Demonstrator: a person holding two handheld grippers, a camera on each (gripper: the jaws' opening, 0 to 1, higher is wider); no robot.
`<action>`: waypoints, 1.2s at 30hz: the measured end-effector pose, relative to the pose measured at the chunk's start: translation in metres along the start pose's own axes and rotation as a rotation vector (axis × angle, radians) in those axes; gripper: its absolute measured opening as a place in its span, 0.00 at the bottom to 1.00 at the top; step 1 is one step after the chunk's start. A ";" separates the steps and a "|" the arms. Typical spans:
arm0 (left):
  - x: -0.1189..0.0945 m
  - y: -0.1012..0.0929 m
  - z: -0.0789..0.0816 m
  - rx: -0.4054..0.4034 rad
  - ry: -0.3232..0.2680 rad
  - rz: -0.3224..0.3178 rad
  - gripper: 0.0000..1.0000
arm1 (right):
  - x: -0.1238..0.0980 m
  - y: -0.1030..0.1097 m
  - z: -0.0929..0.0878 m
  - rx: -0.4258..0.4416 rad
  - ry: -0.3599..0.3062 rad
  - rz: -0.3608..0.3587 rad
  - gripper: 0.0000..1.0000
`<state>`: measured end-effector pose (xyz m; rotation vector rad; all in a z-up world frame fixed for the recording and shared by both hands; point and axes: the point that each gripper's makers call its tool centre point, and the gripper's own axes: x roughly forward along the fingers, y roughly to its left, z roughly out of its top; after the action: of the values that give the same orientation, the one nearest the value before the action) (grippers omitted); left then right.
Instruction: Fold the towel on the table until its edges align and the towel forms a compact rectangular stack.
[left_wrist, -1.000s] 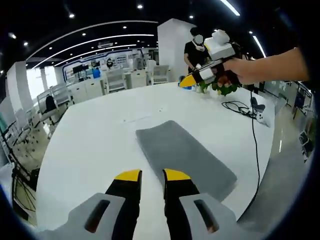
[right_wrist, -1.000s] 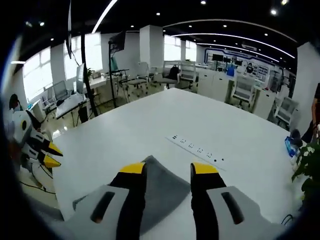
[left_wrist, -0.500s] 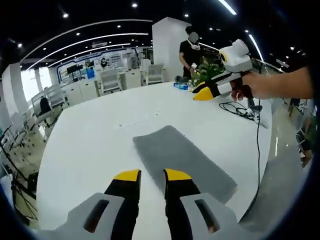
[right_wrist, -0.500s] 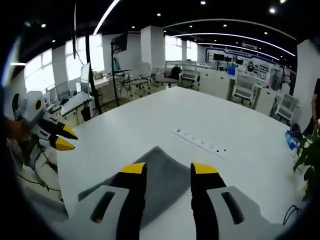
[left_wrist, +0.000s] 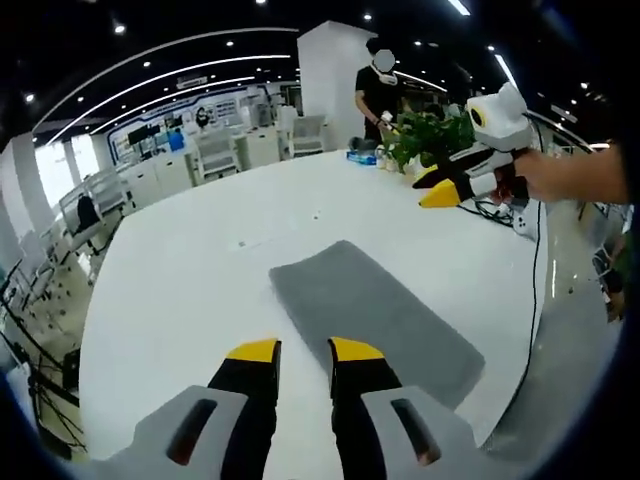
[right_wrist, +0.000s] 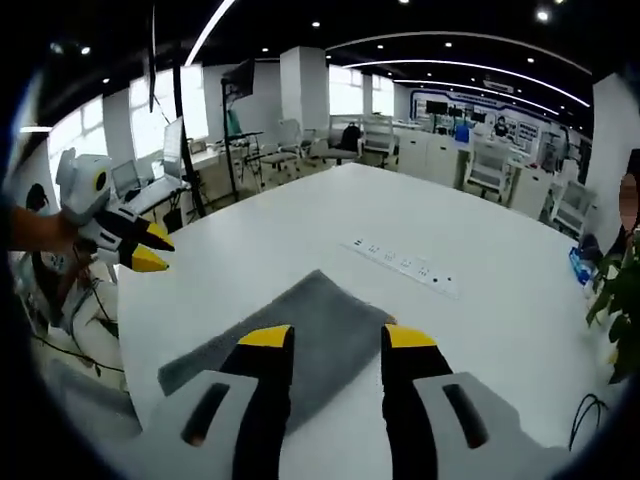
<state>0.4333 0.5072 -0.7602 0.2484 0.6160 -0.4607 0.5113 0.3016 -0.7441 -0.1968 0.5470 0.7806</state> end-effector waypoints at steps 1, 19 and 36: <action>0.001 -0.001 0.000 0.000 0.002 -0.003 0.19 | 0.002 0.000 -0.001 0.001 0.000 0.001 0.34; 0.018 -0.007 -0.023 -0.012 0.056 -0.028 0.19 | 0.003 0.014 -0.049 0.049 0.053 0.016 0.34; 0.042 -0.006 -0.042 -0.051 0.090 -0.065 0.19 | 0.003 0.026 -0.076 0.087 0.114 0.010 0.33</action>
<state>0.4400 0.5020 -0.8192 0.2021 0.7243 -0.4977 0.4649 0.2938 -0.8091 -0.1590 0.6889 0.7569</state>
